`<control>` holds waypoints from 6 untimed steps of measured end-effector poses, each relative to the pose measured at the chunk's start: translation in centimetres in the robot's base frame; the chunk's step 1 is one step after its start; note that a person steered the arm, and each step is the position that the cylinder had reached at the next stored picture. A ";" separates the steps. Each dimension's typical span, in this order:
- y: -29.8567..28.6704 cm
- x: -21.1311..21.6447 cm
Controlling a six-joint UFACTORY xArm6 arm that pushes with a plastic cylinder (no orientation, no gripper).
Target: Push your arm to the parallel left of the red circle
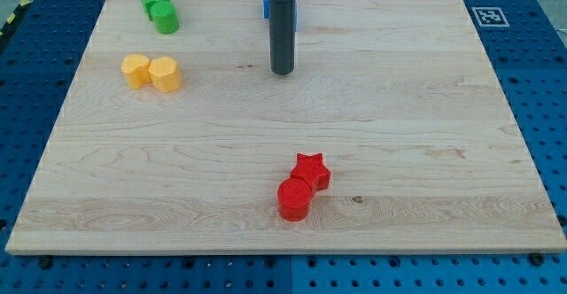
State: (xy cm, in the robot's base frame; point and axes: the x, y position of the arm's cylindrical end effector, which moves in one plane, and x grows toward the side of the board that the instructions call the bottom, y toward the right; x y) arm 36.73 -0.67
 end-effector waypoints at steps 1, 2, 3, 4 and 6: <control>0.0 0.0; 0.0 0.1; -0.5 -0.2; -2.5 -1.6; -3.0 -2.2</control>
State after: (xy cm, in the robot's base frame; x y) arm 34.55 -3.64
